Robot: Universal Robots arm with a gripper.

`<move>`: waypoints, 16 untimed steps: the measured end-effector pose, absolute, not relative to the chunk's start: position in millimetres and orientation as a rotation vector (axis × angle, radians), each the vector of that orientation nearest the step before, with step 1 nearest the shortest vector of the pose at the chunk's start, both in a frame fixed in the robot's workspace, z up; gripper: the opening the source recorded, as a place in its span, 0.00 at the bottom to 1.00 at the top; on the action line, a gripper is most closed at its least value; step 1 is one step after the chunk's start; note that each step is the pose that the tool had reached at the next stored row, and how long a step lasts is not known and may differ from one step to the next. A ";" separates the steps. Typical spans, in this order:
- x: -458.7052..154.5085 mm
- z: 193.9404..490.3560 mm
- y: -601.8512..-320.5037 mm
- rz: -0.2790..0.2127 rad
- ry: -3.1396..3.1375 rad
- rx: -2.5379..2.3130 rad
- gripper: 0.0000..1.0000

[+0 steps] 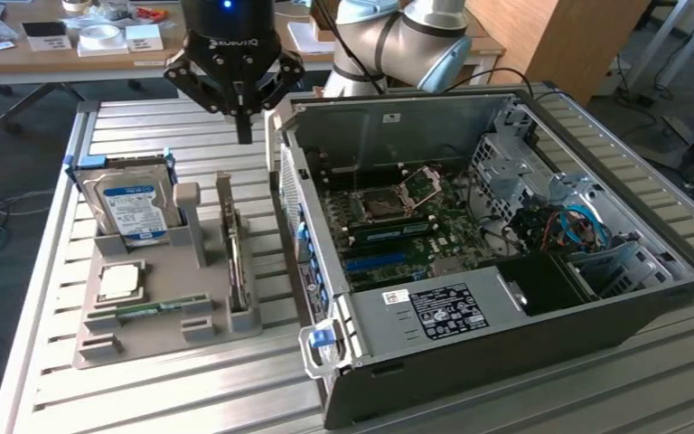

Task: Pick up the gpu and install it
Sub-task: 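Reach for the gpu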

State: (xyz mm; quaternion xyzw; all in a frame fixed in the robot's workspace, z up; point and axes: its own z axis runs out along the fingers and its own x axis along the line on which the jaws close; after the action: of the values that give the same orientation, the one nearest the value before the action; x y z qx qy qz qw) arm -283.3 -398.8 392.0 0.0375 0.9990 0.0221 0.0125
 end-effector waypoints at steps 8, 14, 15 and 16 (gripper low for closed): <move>-293.3 392.0 -398.9 0.069 3.114 0.117 0.11; -302.5 391.8 -398.9 0.069 3.114 0.117 0.11; -303.9 391.8 -398.8 0.069 3.114 0.117 0.11; -304.7 391.9 -398.8 0.069 3.114 0.117 0.11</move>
State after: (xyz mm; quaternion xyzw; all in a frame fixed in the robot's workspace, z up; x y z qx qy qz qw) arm -304.7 -398.8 391.9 0.0375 0.9990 0.0221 0.0125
